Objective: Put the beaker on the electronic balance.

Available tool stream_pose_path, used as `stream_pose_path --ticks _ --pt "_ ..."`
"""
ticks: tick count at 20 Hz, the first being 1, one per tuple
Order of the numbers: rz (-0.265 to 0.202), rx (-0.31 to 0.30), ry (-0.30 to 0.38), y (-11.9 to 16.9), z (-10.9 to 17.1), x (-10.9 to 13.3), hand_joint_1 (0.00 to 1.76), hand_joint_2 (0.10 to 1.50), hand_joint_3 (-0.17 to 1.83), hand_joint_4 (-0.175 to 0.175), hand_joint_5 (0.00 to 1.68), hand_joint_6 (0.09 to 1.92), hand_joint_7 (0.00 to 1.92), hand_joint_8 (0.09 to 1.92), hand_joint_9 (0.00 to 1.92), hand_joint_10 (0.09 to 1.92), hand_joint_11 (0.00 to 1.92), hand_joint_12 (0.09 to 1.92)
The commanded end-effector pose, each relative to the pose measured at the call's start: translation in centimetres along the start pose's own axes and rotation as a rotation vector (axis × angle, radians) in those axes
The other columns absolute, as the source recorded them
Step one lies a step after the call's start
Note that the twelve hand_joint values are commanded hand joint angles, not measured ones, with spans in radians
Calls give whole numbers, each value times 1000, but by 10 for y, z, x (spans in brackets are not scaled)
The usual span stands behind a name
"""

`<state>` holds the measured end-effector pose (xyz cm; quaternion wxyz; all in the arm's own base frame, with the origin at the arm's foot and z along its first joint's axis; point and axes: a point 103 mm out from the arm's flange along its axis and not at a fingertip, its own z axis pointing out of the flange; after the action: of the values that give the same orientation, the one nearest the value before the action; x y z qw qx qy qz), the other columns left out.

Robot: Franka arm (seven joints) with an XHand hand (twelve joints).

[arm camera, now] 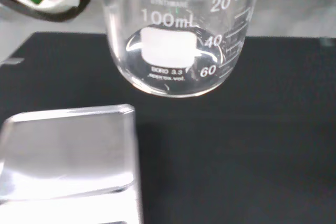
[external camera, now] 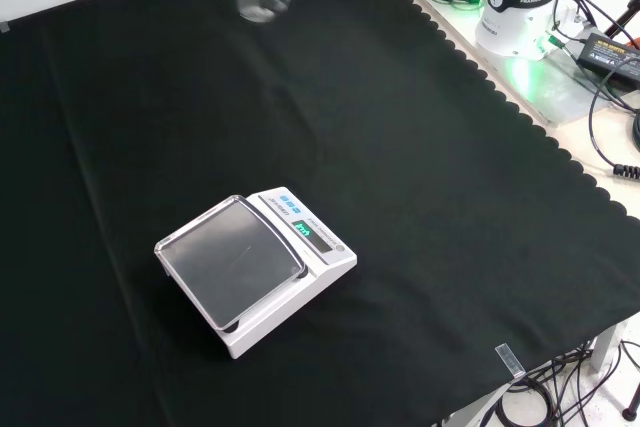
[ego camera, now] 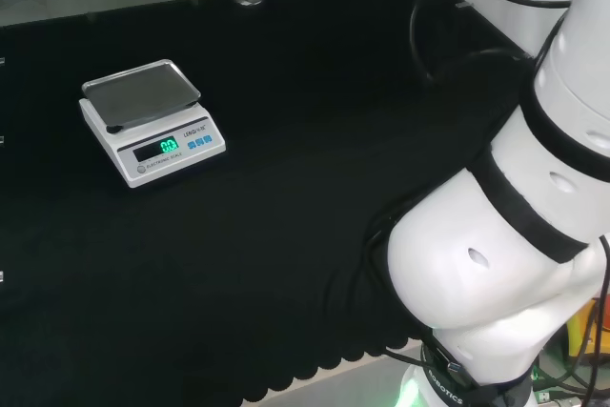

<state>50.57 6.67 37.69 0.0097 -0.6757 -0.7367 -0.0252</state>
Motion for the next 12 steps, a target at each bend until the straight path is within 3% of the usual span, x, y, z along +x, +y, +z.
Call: stream_pose_path --ticks 1,12 --pt "13 36 5 -24 5 53 1210 524 853 -175 1363 609 1779 472 1920 459 1594 727" --pt "-1 77 -34 -5 20 82 1209 521 860 -175 1362 615 1781 469 1920 461 1582 731"
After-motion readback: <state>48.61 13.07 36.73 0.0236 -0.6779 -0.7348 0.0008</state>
